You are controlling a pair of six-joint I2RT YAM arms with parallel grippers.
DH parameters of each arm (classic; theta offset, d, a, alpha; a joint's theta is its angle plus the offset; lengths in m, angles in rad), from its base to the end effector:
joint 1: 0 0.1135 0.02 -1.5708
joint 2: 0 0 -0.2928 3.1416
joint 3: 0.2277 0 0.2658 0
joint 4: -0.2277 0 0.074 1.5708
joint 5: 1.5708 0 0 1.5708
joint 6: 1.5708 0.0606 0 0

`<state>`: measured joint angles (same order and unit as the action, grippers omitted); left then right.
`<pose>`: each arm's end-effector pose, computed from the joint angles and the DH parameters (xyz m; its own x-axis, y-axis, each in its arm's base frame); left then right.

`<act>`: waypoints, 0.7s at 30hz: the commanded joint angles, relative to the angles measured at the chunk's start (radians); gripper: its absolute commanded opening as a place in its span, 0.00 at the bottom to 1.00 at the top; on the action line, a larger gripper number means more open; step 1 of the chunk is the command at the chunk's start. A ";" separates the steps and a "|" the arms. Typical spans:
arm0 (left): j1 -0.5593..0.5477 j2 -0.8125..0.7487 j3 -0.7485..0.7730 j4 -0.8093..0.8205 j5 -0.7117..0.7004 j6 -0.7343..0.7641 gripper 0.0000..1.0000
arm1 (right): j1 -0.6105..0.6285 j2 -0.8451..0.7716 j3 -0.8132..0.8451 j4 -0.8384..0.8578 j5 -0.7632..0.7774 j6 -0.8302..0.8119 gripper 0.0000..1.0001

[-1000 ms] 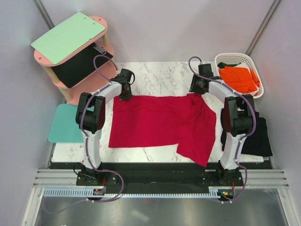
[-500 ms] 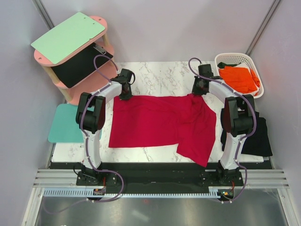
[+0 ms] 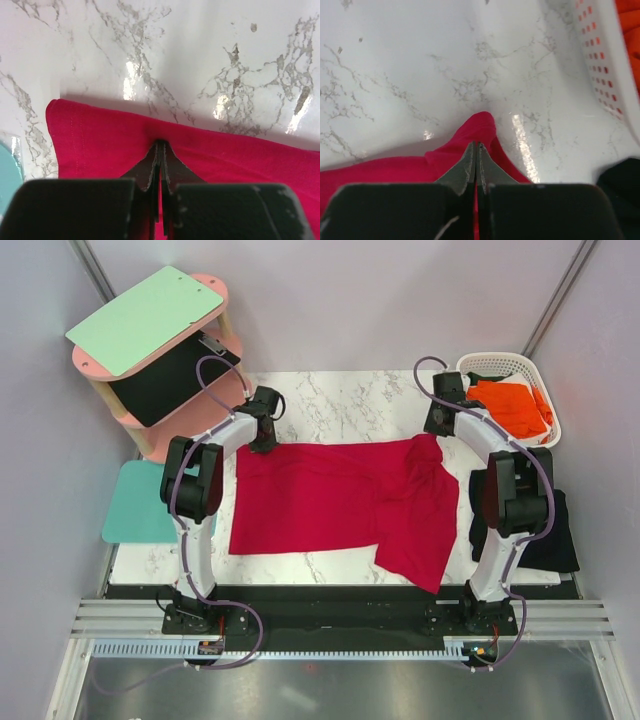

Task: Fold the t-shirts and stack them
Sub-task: Fold the flattened tshirt in 1/3 of the way

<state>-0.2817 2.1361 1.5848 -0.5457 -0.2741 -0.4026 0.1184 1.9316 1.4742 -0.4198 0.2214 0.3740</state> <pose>0.4745 -0.1202 0.1585 -0.8448 -0.1482 -0.5142 -0.1978 0.9793 0.0428 0.4656 0.0420 0.2246 -0.7019 0.2754 -0.6568 0.3015 0.9504 0.0764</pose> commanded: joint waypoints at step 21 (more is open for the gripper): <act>0.053 -0.002 -0.011 -0.100 -0.074 -0.001 0.02 | -0.057 0.044 -0.014 0.119 0.251 0.034 0.02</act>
<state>-0.2520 2.1338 1.5848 -0.5667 -0.2913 -0.4026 0.0624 2.0197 1.4731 -0.3946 0.3916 0.4004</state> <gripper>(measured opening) 0.026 0.007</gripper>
